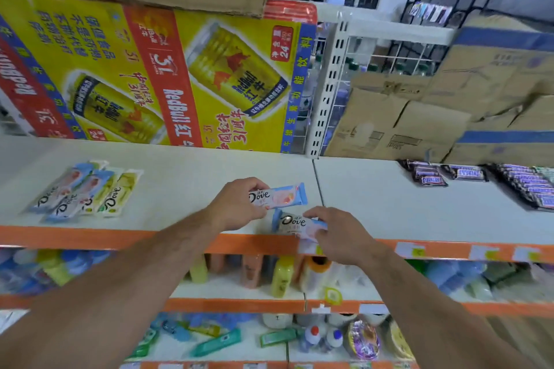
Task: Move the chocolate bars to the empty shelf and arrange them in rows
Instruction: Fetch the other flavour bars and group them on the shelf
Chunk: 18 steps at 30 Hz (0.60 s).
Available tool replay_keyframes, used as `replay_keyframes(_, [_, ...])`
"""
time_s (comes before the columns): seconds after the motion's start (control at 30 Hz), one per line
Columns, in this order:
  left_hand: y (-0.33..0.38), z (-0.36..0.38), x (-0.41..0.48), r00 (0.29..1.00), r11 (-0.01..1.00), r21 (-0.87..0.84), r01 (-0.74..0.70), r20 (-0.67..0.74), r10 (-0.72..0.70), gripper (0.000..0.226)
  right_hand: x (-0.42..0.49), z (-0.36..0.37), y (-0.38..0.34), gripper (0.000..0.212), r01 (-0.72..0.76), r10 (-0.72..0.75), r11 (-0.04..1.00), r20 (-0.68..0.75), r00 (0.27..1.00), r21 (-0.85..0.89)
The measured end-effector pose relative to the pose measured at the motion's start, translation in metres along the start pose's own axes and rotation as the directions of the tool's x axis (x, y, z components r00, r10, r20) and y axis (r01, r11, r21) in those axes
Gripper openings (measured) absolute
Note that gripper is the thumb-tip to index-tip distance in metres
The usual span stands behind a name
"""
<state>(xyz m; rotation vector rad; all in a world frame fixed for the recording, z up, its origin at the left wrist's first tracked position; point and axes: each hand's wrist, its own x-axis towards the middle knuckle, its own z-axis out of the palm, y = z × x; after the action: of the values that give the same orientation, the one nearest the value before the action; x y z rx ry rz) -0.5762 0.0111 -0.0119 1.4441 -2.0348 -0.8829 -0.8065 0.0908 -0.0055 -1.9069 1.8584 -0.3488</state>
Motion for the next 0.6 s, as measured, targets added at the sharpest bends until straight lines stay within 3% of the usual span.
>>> replay_keyframes(0.33, [0.087,0.105,-0.002,0.997,0.997,0.073,-0.006,-0.072,0.011,0.046,-0.049,-0.067,0.114,0.057,0.046,-0.042,0.994,0.035,0.998,-0.096])
replay_keyframes(0.6, [0.113,0.138,0.029,0.998,0.999,0.031,0.018,-0.053,-0.016,0.044,-0.047,-0.079,0.169,0.055,0.046,-0.046,0.998,0.01,0.999,-0.053])
